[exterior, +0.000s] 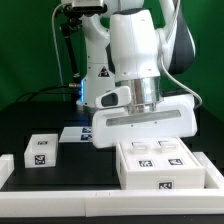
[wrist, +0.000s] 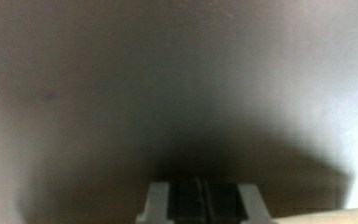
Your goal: Assemble cabinet
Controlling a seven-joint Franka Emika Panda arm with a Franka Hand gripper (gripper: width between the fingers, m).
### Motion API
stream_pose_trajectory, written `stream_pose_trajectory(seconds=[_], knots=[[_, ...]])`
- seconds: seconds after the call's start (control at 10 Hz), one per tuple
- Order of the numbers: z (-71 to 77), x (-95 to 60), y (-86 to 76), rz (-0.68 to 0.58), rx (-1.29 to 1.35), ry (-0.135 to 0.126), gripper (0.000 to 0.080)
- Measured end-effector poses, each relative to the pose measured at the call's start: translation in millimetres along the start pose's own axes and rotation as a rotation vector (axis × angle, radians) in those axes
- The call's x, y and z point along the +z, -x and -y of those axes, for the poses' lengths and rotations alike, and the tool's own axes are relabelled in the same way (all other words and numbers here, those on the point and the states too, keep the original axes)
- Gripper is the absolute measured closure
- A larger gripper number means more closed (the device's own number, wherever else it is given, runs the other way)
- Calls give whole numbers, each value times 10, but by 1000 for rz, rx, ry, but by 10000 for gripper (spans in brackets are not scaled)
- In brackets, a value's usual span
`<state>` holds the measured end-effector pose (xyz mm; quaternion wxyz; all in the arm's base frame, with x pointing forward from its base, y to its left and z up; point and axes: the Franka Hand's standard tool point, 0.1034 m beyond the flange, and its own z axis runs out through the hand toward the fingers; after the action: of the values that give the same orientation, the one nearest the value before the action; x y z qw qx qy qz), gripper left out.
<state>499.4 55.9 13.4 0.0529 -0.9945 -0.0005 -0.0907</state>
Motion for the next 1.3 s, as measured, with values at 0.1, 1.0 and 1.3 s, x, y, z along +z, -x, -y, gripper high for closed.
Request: stream_pose_trajectory(seconds=[0.1,1.0,1.3], knots=[[-2,-151,-34,9,-4,-1,797],[87,-845,-404,80,-24,-26,797],[92,-854,-393,87,-24,-27,797]])
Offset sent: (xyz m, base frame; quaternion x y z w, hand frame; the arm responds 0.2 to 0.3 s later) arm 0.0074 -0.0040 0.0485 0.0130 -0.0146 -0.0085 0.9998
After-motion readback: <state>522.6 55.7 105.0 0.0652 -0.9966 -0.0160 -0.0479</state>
